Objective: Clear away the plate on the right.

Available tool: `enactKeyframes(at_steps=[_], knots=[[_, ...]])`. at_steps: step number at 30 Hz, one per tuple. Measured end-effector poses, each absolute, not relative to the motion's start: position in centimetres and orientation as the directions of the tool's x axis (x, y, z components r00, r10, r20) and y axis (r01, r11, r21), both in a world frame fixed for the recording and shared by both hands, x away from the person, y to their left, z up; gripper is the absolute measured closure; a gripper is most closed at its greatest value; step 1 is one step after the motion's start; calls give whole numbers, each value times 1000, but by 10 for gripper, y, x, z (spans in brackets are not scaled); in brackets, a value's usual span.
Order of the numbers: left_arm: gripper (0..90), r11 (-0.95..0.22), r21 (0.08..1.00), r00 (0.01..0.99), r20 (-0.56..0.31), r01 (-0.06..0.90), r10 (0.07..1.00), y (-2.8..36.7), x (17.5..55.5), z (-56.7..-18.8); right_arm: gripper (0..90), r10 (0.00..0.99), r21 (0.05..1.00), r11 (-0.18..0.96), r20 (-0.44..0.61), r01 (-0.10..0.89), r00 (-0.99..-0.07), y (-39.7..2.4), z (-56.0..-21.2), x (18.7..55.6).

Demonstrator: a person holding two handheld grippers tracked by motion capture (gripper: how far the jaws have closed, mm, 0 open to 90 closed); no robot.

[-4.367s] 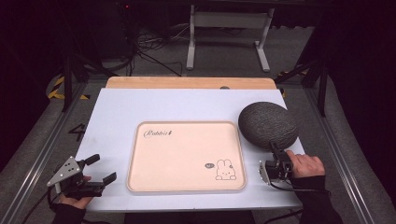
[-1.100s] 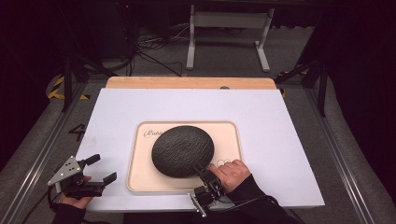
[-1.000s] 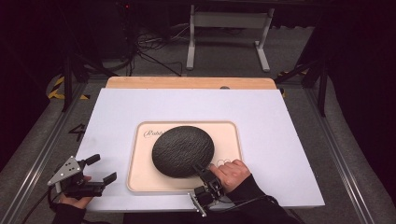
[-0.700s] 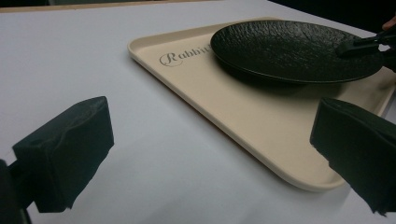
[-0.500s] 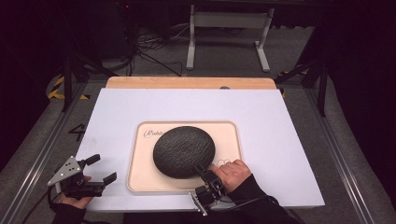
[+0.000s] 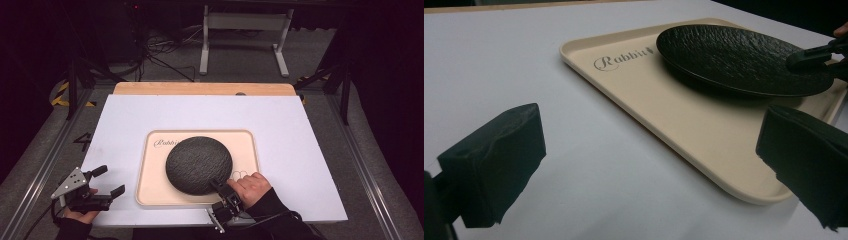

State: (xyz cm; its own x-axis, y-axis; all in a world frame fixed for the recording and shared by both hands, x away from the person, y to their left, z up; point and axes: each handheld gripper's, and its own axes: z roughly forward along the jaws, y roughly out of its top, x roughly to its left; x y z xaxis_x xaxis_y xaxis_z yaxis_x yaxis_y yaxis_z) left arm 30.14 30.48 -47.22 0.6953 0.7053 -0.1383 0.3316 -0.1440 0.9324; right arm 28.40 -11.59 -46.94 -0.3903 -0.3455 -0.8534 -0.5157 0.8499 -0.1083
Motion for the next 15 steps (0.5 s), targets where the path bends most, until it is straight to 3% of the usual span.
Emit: enactKeyframes(at_steps=[6, 10, 15], knots=[[3, -141, 933, 695, -141, 332, 705, 305, 301, -472, 670, -356, -98, 849, -831, -519, -427, -119, -469, 284], [3, -144, 933, 697, -138, 330, 704, 305, 302, -472, 475, -324, -58, 842, -849, -537, -417, -124, -460, 282], [3, -143, 933, 696, -140, 332, 704, 305, 302, -472, 466, -317, -40, 838, -848, -544, -426, -128, -456, 280]])
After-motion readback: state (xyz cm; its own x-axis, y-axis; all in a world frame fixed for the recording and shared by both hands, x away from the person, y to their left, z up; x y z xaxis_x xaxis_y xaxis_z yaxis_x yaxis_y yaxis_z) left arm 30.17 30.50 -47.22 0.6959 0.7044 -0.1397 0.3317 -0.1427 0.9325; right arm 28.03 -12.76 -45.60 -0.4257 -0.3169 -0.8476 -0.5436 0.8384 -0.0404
